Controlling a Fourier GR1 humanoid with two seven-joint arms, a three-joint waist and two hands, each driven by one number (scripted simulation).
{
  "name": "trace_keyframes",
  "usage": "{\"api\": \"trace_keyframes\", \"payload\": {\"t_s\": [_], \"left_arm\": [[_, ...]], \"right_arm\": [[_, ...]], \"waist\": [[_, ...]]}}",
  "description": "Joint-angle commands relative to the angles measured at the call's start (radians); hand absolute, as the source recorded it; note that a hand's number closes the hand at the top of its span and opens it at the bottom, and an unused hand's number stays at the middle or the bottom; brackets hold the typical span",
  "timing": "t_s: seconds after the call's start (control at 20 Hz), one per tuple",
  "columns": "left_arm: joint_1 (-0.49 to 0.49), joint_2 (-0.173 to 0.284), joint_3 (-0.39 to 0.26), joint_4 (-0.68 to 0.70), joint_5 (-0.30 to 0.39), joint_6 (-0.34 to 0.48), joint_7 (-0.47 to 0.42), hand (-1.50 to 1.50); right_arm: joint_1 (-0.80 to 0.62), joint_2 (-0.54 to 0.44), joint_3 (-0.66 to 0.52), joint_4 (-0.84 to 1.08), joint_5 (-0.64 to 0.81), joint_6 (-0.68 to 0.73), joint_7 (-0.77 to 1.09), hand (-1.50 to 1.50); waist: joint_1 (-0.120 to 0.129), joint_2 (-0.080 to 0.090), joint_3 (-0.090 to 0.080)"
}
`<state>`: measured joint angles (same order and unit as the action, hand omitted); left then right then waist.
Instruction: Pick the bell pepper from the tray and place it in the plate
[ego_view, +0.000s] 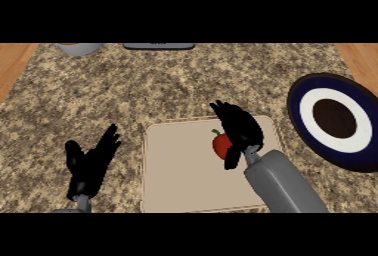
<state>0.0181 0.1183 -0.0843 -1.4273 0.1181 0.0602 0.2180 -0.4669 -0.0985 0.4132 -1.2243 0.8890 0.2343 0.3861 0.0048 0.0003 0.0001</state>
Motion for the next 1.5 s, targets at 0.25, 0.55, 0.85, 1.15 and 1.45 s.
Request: {"api": "trace_keyframes", "payload": {"t_s": [0.25,0.55,0.85,1.15,1.45], "left_arm": [[-0.056,0.009,0.034,0.000,0.011,-0.030,0.055,0.00],[0.011,-0.001,0.042,-0.002,-0.008,-0.049,-0.019,0.00],[0.046,-0.035,0.005,-0.068,-0.025,-0.025,0.021,0.00],[0.042,-0.020,0.068,-0.024,-0.011,0.004,0.003,0.00],[0.071,-0.005,0.065,-0.040,-0.010,-0.013,0.008,0.00]], "right_arm": [[0.009,0.056,0.052,0.094,0.097,0.047,-0.053,1.50],[-0.073,0.045,-0.036,0.267,0.185,-0.071,-0.198,1.50],[0.002,0.034,-0.010,0.081,0.237,-0.134,-0.188,1.50],[0.472,0.007,0.082,-0.323,0.156,-0.385,-0.300,1.50],[0.687,-0.033,0.085,-0.698,0.111,-0.606,-0.372,1.50]], "waist": [[-0.001,0.000,0.000],[0.001,0.000,0.000],[-0.002,-0.002,0.000],[-0.090,-0.024,0.002],[-0.084,-0.022,0.001]]}}
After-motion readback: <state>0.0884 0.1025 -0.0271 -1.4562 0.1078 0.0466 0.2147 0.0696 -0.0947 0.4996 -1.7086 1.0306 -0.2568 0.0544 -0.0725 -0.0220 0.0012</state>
